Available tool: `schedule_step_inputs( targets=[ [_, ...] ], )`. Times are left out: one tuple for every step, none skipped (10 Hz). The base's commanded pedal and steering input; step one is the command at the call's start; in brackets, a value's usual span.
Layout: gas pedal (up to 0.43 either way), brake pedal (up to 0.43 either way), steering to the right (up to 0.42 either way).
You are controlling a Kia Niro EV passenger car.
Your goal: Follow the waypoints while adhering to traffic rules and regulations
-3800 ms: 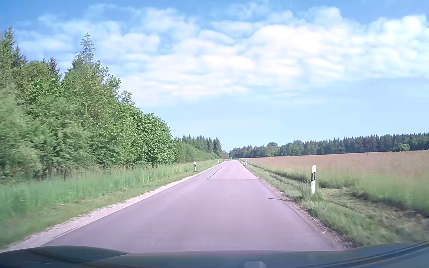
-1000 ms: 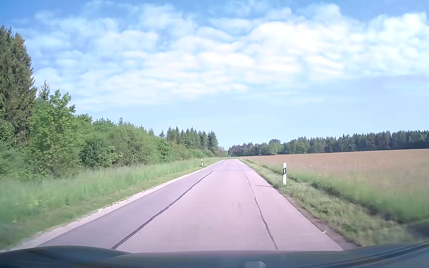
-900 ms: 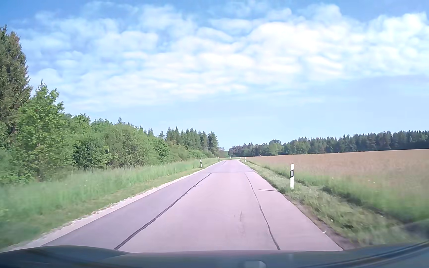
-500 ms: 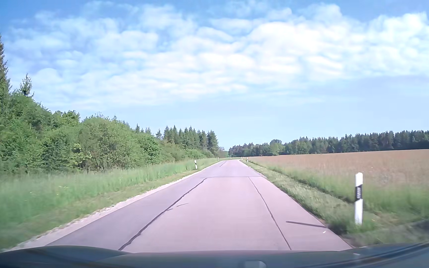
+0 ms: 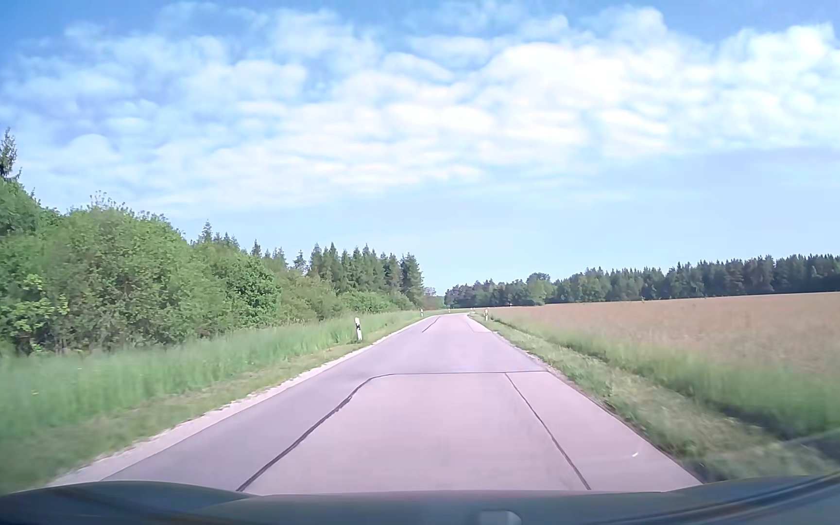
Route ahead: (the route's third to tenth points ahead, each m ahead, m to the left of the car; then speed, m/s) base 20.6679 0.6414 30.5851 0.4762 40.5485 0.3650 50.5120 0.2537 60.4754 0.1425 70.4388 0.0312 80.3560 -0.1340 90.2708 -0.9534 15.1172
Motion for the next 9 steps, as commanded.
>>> schedule_step_inputs(
  targets=[
    [0.177,0.000,0.002],
    [0.177,0.000,0.001],
    [0.177,0.000,0.001],
    [0.177,0.000,0.001],
    [0.177,0.000,0.001],
    [0.169,0.000,0.001],
    [0.169,0.000,0.001],
    [0.169,0.000,0.000],
    [0.157,0.000,0.000]
  ],
)
